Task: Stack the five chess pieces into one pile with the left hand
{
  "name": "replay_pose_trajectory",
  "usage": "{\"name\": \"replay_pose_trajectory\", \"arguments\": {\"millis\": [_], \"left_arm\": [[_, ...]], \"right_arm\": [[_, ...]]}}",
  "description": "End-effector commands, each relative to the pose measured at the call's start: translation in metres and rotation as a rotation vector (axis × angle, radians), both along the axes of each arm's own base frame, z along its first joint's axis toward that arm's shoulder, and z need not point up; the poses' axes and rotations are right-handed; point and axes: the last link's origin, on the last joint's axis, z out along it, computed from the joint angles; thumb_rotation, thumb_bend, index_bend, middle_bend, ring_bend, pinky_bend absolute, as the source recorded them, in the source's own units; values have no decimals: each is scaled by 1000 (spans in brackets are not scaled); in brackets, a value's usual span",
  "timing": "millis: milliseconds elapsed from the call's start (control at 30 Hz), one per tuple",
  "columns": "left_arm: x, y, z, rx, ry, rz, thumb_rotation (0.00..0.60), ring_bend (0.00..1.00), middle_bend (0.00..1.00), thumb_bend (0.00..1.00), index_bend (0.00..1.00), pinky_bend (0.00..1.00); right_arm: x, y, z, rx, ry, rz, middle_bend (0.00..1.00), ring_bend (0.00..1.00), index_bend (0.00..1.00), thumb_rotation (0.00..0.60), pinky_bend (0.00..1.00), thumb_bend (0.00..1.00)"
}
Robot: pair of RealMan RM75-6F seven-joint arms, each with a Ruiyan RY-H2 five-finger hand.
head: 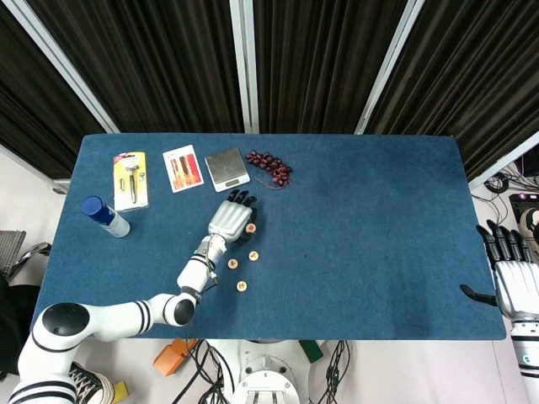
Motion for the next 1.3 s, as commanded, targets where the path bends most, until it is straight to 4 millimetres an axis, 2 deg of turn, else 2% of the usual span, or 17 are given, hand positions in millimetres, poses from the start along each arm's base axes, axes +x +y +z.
{"name": "replay_pose_trajectory", "arguments": {"millis": [33,1000,1133,1300], "left_arm": [[1,0,0,2,1,-2,600,0,125,369,473,0],[1,-3,-1,-12,12,-7,600,0,99,346,375,0],[5,-7,13,20,-36,-34,600,0,97,347,370,0],[-4,-26,45,52,-90,-83,600,0,97,343,374,0]], "right_arm": [[0,0,0,0,1,-1,17,0,0,600,55,56],[-1,0,0,-9,-8,-4,18,0,0,600,54,56],[-1,-1,2,-12,-10,-1,18,0,0,600,54,57],[1,-2,3,-14,-8,13,18,0,0,600,54,56]]}}
